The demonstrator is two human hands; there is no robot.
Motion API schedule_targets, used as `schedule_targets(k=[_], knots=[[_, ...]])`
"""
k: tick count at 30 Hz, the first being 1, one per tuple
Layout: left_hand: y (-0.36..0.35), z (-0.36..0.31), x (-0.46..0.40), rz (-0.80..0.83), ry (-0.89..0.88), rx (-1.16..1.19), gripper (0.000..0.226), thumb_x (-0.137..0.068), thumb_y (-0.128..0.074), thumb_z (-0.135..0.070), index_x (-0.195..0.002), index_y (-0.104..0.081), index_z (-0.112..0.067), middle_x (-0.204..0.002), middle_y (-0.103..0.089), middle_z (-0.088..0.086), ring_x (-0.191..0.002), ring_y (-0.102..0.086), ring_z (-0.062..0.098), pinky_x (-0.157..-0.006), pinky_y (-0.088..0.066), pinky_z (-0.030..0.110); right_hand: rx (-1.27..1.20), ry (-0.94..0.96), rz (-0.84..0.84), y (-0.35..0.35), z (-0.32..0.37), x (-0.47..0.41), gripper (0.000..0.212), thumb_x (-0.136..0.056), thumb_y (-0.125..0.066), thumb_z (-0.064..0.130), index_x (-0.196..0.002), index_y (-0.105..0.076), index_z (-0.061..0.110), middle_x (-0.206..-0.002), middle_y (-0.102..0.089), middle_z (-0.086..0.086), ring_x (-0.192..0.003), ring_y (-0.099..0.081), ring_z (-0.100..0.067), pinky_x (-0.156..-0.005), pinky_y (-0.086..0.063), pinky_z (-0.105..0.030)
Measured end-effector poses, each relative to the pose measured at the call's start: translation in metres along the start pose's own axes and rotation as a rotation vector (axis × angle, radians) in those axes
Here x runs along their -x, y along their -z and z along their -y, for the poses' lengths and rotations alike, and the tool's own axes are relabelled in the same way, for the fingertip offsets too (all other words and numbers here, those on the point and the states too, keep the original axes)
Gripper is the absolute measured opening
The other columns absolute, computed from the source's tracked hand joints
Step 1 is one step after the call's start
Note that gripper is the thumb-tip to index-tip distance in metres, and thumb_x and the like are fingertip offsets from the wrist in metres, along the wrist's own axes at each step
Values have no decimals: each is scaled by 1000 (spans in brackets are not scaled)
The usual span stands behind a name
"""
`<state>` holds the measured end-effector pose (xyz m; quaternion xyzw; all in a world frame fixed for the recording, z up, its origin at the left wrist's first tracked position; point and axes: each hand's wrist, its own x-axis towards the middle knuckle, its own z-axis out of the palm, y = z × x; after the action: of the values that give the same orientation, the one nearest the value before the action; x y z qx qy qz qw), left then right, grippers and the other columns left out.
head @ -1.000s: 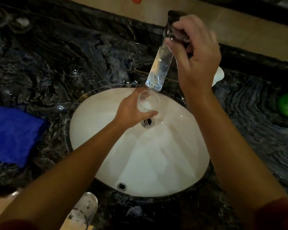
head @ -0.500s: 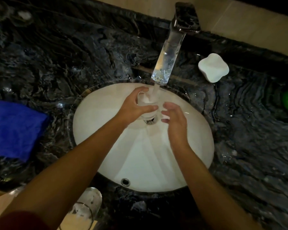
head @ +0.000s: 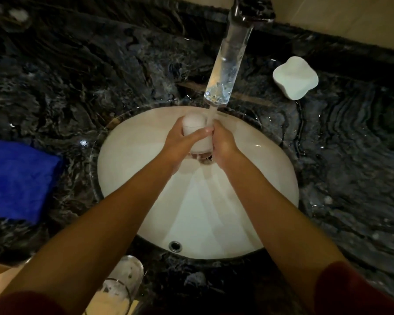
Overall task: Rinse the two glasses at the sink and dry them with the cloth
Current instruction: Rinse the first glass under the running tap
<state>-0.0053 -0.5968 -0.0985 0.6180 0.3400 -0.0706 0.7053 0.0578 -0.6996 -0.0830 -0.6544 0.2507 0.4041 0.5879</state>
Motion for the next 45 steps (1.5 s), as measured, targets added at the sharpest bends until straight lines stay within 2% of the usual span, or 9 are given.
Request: schedule_targets(k=[3,8,15,22,27,32,36,39,45], knots=[[-12,-1,-6,-81,-47,-85,51,-80,-87,-39,-122,-62,-24,-111,-75,-5,-102,-72,8,-89,-60,30,-166,-1,-26,-12,-20,8,44,-107,-36,55,-108,-69,26,-101,-74,-4,-90,-70,-17,-71,-55,-31],[-18,-1,-10,-246,23,-135,67,-80,-73,-65,-125,-60,-17,-117,-70,0,-109,-69,17,-93,-58,37,-52,169,-63,-30,-48,21,52,-102,-38,55,-148,-51,34,-141,-61,5,-125,-59,-13,-107,-49,-36],[-26,5,-2,-167,75,-20,42,-98,-59,-57,-107,-65,-16,-103,-75,4,-93,-75,18,-85,-61,37,-124,6,-27,-3,3,-9,41,-109,-38,38,-88,-66,16,-81,-68,-8,-77,-65,-25,-72,-52,-32],[-25,-2,-15,-245,47,-5,76,-90,-55,-70,-92,-71,5,-88,-75,20,-82,-75,33,-78,-61,48,250,164,-33,-25,-30,8,53,-86,-41,65,-112,-71,30,-99,-78,4,-93,-74,-19,-91,-60,-51],[-26,-2,-17,-291,203,123,51,-84,-77,-58,-83,-56,-11,-75,-67,6,-65,-63,16,-63,-55,29,446,194,-114,-8,-17,0,53,-92,-39,69,-96,-70,26,-88,-76,3,-80,-74,-20,-77,-63,-44],[-19,-3,-17,-223,163,189,45,-83,-81,-50,-91,-62,-9,-85,-70,8,-75,-64,17,-74,-54,29,667,156,-16,4,15,-18,39,-98,-50,50,-81,-66,19,-80,-70,-3,-71,-70,-26,-61,-57,-35],[-9,-3,-20,-42,151,99,40,-84,-72,-43,-111,-73,-14,-108,-78,7,-91,-73,20,-76,-52,32,582,68,134,21,13,-12,44,-105,-42,52,-99,-70,17,-79,-72,-2,-58,-65,-20,-44,-42,-22],[-8,-8,-22,-1,139,123,19,-96,-59,-28,-97,-76,-19,-88,-76,3,-74,-68,15,-67,-45,29,412,121,22,24,1,-7,45,-100,-51,50,-101,-72,11,-79,-74,-8,-58,-65,-23,-41,-40,-22],[-14,-7,-22,-79,210,230,18,-95,-59,-21,-82,-71,-17,-63,-64,-3,-56,-56,12,-58,-42,25,497,472,-357,-4,-41,19,37,-97,-51,45,-126,-58,22,-121,-66,0,-98,-65,-16,-80,-52,-33]])
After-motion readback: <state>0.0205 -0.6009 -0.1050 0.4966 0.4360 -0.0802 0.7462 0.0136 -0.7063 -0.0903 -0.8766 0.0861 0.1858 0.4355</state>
